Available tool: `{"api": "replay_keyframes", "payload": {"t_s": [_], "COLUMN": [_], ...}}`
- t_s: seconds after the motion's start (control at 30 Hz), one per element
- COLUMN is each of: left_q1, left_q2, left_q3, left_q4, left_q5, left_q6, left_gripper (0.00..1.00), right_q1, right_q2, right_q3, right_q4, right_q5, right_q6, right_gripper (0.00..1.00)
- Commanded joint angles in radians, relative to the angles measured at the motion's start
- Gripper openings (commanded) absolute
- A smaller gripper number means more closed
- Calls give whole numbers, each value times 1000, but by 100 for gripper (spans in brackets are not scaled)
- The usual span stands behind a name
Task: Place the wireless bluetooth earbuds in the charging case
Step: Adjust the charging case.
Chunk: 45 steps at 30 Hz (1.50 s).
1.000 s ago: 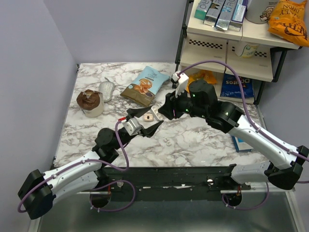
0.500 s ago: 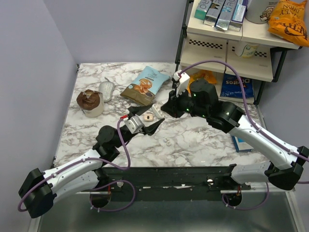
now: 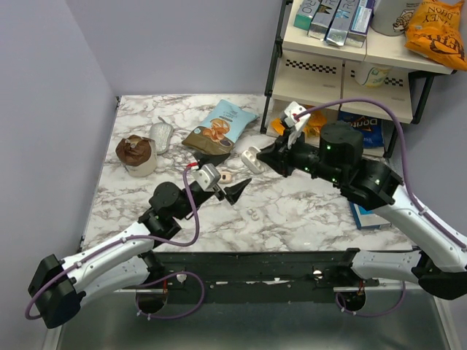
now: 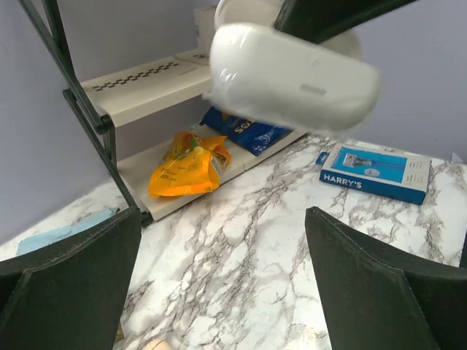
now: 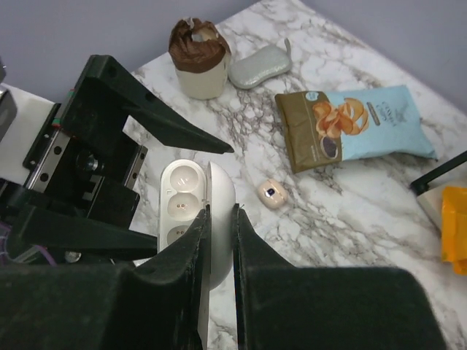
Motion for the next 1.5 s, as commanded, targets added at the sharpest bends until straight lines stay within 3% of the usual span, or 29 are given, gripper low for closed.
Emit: {"api": "replay_keyframes", "payload": {"t_s": [0.0, 0.07, 0.1, 0.23, 0.27, 0.33, 0.43, 0.5, 0.73, 1.27, 1.47], "left_q1": [19, 48, 107, 290, 310, 325, 326, 326, 310, 250, 243], "left_q2": [-17, -29, -29, 34, 84, 136, 213, 246, 261, 244, 235], "left_q3": [73, 106, 114, 160, 175, 224, 273, 284, 324, 349, 359], "left_q4": [-112, -138, -126, 79, 152, 199, 271, 316, 235, -51, -69], "left_q5": [16, 105, 276, 721, 771, 889, 957, 967, 980, 889, 882], "left_q6": [-42, -120, -155, -437, -541, -603, -694, -726, -659, -403, -384], "left_gripper": [99, 99, 99, 99, 99, 99, 99, 99, 98, 71, 68], "right_q1": [3, 3, 3, 3, 3, 3, 3, 5, 5, 26, 25], "right_q2": [-68, -115, -132, -237, -254, -289, -275, -266, -235, -139, -114], "right_q3": [-15, -85, -113, -245, -271, -289, -265, -245, -225, -151, -136], "right_q4": [35, 77, 127, 224, 238, 299, 290, 267, 247, 201, 175], "right_q5": [-56, -67, -69, -89, -98, -95, -89, -110, -151, -248, -251], "right_q6": [-164, -222, -294, -425, -436, -448, -457, -457, -445, -420, -414], "right_gripper": [1, 1, 1, 1, 1, 1, 1, 1, 1, 1, 1]}}
